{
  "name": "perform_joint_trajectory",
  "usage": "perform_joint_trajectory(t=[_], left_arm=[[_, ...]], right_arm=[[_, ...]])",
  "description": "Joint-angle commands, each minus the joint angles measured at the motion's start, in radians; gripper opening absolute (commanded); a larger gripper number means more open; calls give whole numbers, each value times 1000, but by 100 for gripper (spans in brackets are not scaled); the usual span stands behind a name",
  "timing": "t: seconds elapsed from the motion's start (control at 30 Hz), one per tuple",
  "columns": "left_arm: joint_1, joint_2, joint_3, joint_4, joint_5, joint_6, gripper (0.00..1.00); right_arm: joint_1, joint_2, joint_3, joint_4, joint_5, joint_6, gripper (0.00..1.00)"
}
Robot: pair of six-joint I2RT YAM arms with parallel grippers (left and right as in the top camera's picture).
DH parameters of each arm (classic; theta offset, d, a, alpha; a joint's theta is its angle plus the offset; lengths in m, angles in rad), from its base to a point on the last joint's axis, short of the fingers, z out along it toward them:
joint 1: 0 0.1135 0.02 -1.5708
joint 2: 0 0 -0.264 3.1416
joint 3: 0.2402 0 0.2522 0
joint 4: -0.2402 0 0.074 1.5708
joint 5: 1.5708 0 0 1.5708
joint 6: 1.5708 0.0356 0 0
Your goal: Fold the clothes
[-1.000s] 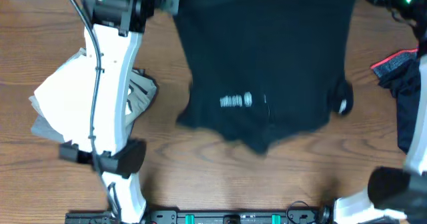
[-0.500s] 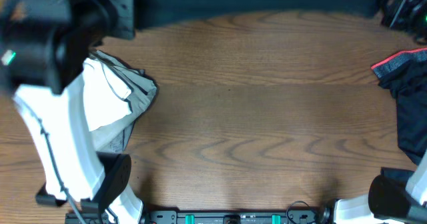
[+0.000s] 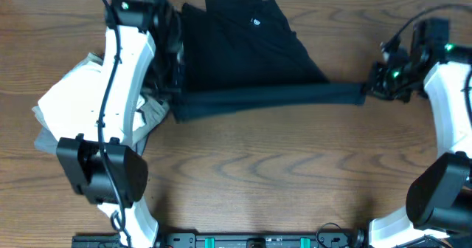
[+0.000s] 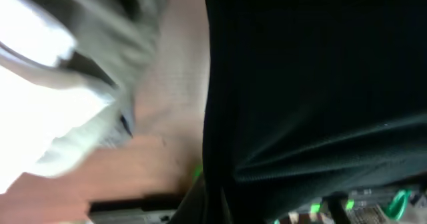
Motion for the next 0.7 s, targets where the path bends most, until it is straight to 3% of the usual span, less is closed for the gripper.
perform_joint_trajectory(t=[0.0, 0.2, 0.33, 0.5, 0.53, 0.57, 0.67], left_arm=[[15, -117, -204, 28, 26, -71, 6], [15, -257, -546, 161, 162, -127, 6], [15, -299, -724, 225, 171, -155, 7], [15, -299, -820, 283, 188, -154, 13], [15, -299, -819, 284, 188, -154, 17], [15, -300, -818, 283, 188, -154, 28], [15, -300, -814, 280, 184, -150, 37]], right_arm=[[-3, -21, -99, 32, 24, -10, 2], [-3, -21, -201, 45, 69, -34, 5], [-3, -21, -248, 44, 92, -36, 8], [-3, -21, -284, 38, 92, -62, 25], [-3, -21, -284, 36, 92, -62, 27], [-3, -21, -284, 40, 92, -62, 30], [-3, -32, -279, 89, 32, -70, 33]])
